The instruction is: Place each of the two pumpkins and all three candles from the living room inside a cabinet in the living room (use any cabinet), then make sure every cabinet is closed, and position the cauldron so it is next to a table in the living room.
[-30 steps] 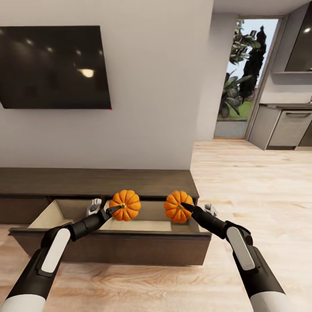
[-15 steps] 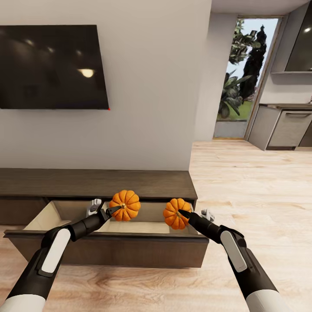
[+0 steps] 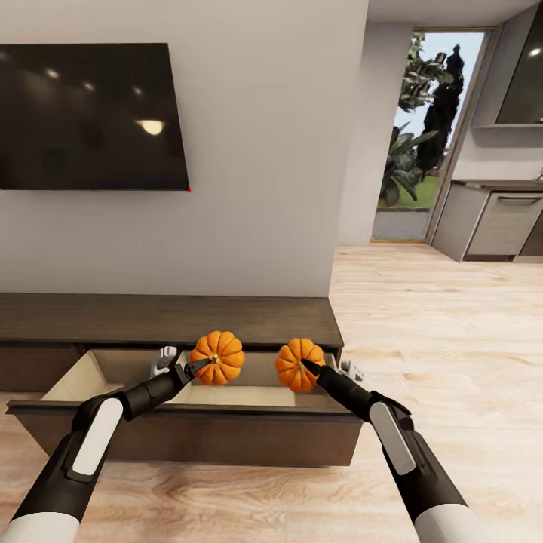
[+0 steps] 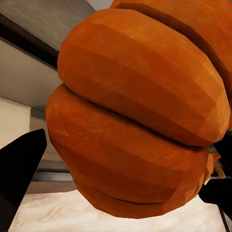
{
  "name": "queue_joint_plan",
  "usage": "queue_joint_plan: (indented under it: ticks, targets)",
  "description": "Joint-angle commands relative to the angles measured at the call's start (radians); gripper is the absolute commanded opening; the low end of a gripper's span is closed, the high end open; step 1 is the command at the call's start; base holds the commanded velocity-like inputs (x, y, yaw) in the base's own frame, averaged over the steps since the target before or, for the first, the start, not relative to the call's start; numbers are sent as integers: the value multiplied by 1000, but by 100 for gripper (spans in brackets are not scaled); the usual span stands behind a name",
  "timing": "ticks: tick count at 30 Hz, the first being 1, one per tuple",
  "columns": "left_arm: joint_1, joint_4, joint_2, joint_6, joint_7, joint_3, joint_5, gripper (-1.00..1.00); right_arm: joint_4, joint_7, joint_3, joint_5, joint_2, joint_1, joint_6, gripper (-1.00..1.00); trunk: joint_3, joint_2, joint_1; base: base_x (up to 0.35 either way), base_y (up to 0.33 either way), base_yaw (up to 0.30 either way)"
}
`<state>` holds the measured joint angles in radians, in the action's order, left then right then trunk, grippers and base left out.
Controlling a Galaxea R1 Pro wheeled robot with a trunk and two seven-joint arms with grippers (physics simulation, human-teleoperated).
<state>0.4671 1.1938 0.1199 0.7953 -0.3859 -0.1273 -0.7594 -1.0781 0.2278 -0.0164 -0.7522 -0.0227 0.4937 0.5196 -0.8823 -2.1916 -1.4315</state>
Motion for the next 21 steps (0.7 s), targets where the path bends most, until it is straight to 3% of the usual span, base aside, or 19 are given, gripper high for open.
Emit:
queue_joint_plan:
  ticks: [1,15,21]
  targets:
    - [1,-1,0,7,-4,-2,-3,-100,0,1,1,-4,-1,1,4,-100,-1,0,0,71,0,0]
    - [1,-8,0,1,-4,0,-3,-100,1,1,1,-4,-3,0,2,-100,-1,0,0,155,0,0]
    - [1,-8,0,1,-4,1,-3,-100,2,1,1,-4,-3,0,3,-100,-1,0,0,140,-128,0]
